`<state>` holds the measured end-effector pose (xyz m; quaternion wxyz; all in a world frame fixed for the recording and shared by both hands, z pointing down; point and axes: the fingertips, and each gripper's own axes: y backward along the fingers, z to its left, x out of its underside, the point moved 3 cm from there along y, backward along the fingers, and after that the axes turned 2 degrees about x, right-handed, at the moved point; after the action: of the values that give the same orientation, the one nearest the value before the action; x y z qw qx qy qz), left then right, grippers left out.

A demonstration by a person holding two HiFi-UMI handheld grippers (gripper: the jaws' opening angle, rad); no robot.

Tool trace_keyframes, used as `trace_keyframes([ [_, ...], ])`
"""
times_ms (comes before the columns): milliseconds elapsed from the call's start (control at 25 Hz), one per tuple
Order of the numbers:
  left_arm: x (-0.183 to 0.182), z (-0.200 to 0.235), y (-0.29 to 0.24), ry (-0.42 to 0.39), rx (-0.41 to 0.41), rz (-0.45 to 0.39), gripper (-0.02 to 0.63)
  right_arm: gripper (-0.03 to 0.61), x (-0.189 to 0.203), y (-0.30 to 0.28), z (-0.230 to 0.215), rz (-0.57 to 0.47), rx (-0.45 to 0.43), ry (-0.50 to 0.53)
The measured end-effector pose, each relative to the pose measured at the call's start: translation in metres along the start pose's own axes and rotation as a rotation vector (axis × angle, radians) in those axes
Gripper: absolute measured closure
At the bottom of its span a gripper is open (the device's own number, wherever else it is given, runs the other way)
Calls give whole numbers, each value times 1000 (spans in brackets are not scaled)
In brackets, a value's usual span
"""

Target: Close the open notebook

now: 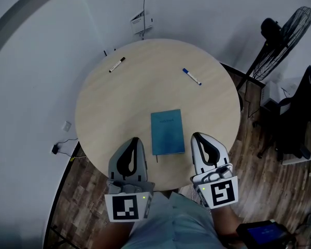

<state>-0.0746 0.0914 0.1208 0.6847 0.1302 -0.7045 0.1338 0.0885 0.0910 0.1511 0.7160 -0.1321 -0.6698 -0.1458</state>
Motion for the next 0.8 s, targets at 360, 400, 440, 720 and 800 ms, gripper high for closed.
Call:
trace_keyframes([
  [360,2,-5,1,23,10,16,594,531,-4,-6,-4,3,5,7],
  [400,2,-5,2,21,10,16,594,531,-2,-5,-4,6,5,7],
  [440,2,-5,2,9,12,17,594,531,0,-4,-4,5,5,6],
  [720,6,-10,2,26,22,30,594,531,-3,-3,-4,-7,5,-3],
  [800,5,-9,1,24,21,30,594,531,-1,-3,-4,-1,7,-1],
])
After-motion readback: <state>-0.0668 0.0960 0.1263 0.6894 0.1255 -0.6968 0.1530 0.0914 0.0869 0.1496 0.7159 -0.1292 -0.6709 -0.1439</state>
